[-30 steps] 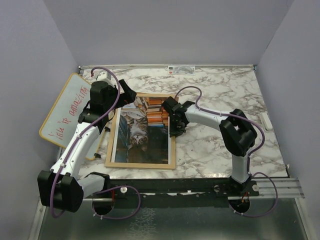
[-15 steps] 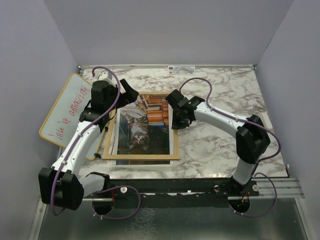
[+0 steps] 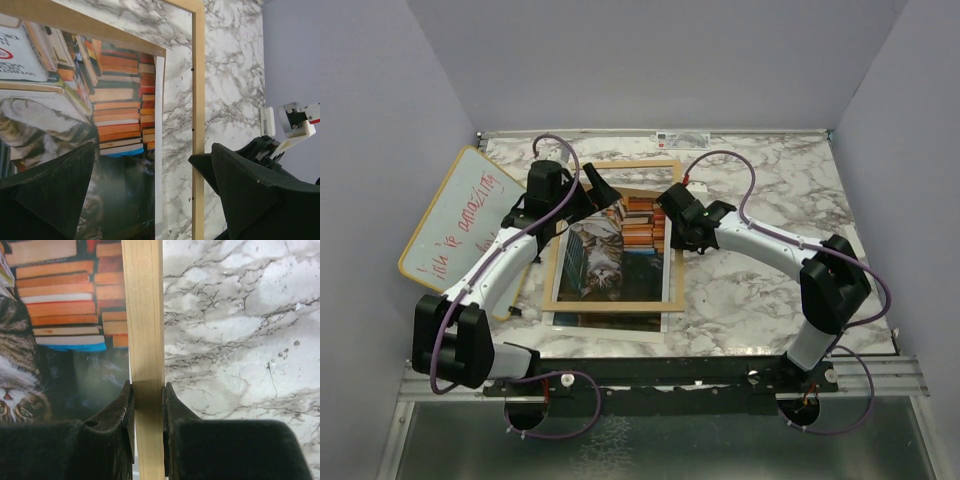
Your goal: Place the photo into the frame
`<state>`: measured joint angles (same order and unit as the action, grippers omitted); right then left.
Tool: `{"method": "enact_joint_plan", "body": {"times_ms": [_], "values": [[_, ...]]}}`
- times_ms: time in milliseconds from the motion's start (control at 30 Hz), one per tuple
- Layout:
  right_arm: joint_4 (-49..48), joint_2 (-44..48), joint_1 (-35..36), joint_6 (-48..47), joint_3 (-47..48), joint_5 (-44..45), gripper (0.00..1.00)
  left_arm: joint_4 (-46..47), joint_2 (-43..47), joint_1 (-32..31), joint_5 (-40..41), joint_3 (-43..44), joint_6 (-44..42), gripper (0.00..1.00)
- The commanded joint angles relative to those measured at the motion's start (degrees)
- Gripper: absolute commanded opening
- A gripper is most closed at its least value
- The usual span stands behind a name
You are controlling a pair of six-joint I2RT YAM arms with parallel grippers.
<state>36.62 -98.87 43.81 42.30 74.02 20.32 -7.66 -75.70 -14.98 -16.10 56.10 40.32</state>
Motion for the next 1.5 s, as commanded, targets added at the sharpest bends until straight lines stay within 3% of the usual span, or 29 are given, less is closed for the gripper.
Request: {"method": "enact_joint_plan", "body": {"times_ms": [0,400,800,1033,1133,1467], "values": [[-7.11,1.8,0.33,-0.69,1.45,3.39,0.01,1.94,-2.53,-2.58,-2.05,1.95,1.54,0.99],[-9.9,8.54,0.31,0.25,-4.35,1.02,0.01,7.37,-15.73,-10.58,-2.41,8.99,4.49,0.97],[-10.82,15.1,0.31,1.9,-12.19,-0.19,0.01,22.31,-33.19,-17.01,-9.32,19.07,9.6,0.95],[-10.88,17.55,0.31,1.23,-14.04,-0.56,0.01,17.54,-40.64,-20.55,-5.97,25.85,10.67,0.93],[-10.55,18.6,0.31,1.11,-14.52,-0.54,0.01,15.55,-43.29,-21.34,-5.82,28.76,11.05,0.83],[-10.41,21.06,0.31,0.81,-16.07,-0.59,0.08,11.61,-45.48,-22.61,-8.44,34.25,10.81,0.34]]}}
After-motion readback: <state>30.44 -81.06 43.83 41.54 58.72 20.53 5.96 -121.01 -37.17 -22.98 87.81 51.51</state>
